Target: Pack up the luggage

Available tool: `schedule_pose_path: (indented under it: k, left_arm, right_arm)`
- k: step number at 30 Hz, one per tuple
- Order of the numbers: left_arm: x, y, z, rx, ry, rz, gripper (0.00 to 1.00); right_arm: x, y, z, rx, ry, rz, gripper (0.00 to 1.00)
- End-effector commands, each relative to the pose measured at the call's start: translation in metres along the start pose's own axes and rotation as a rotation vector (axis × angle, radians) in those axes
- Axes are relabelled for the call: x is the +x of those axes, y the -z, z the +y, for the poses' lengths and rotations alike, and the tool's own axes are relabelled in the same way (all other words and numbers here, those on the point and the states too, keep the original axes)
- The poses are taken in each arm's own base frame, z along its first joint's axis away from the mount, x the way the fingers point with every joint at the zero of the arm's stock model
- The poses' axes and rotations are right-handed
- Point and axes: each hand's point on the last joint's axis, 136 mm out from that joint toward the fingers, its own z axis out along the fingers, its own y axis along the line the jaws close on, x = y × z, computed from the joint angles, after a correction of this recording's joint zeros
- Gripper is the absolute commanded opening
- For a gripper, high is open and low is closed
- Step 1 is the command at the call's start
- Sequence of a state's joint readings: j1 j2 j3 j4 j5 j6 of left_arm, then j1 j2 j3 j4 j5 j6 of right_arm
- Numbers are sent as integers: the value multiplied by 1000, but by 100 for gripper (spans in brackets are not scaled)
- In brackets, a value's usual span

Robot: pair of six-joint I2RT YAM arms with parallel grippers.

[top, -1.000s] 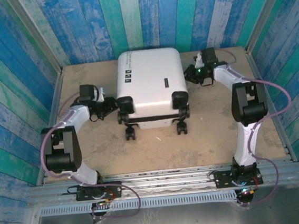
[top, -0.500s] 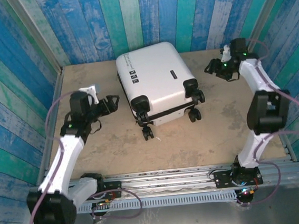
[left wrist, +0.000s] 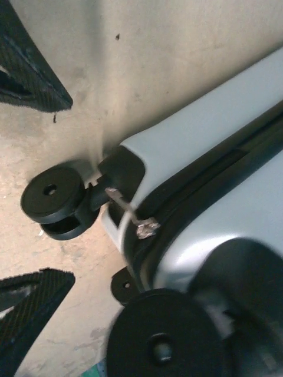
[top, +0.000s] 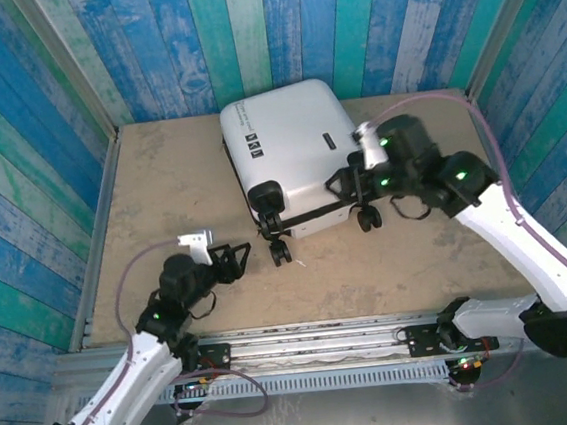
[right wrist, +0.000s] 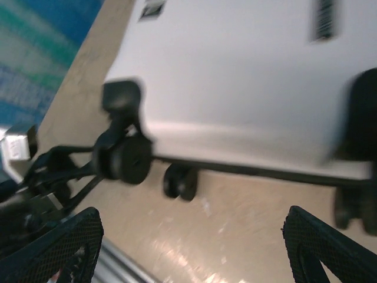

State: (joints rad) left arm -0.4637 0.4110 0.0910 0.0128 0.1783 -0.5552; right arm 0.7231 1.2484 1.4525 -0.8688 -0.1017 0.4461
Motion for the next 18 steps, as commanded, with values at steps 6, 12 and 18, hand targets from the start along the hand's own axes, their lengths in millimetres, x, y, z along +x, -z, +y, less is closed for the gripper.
schedule_pose_path:
  k: [6, 12, 18]
  left_arm:
    - [2, -7, -10, 92, -173, -142, 63]
    - [-4, -17, -16, 83, -311, -148, 65]
    - [0, -33, -13, 63, -400, -98, 65]
  right_arm:
    - [34, -64, 55, 133, 52, 141, 84]
    - [33, -92, 78, 148, 79, 170, 83]
    - [42, -125, 73, 227, 95, 221, 81]
